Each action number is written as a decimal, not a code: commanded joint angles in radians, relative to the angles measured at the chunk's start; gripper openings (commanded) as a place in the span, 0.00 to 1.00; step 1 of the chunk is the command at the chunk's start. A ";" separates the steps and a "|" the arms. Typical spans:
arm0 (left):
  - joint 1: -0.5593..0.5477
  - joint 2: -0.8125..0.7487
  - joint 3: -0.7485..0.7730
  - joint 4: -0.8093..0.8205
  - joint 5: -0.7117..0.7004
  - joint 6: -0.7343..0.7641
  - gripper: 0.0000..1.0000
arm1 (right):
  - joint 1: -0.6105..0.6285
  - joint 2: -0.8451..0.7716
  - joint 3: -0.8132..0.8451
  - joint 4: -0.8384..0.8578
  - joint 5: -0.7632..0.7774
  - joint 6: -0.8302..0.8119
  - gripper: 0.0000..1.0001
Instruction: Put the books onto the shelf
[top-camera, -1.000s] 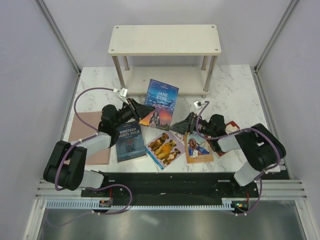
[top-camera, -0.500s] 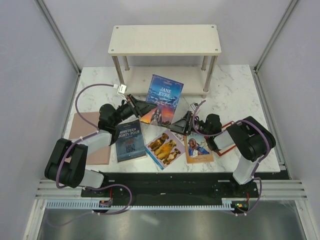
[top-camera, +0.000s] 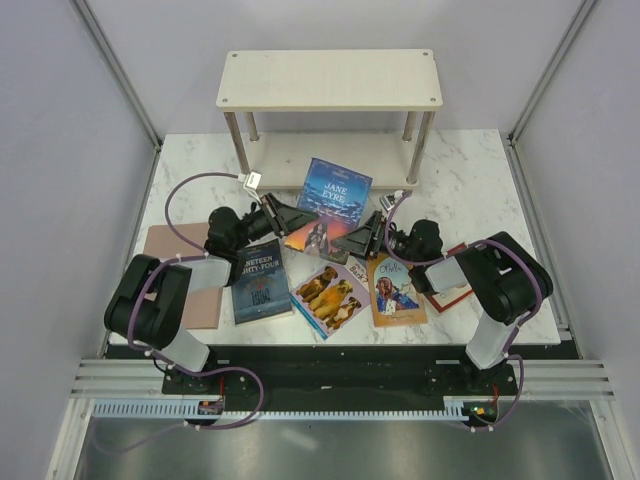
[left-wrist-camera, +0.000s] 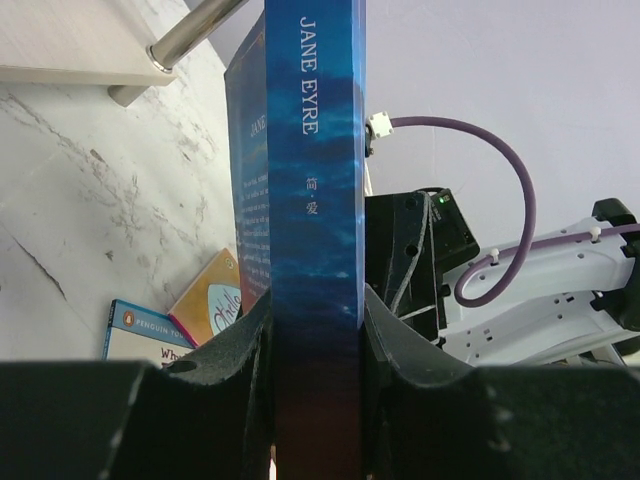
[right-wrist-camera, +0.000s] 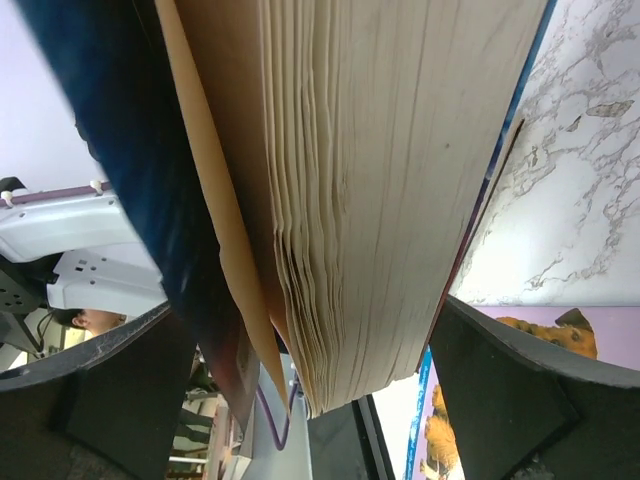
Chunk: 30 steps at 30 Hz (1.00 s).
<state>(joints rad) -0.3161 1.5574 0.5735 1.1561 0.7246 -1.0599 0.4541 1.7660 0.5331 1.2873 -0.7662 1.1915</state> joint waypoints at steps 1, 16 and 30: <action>-0.005 -0.004 0.063 0.321 0.001 -0.057 0.02 | 0.005 -0.036 0.034 0.472 -0.007 0.026 0.97; -0.003 0.032 0.049 0.246 0.026 0.010 0.05 | 0.003 0.015 0.158 0.261 -0.025 -0.022 0.00; 0.012 -0.407 0.054 -0.677 -0.420 0.578 0.79 | 0.000 0.139 0.599 -0.516 0.015 -0.383 0.00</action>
<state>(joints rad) -0.2893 1.2583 0.6010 0.6670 0.4335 -0.6529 0.4763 1.8175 0.9840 0.7654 -0.8478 0.8379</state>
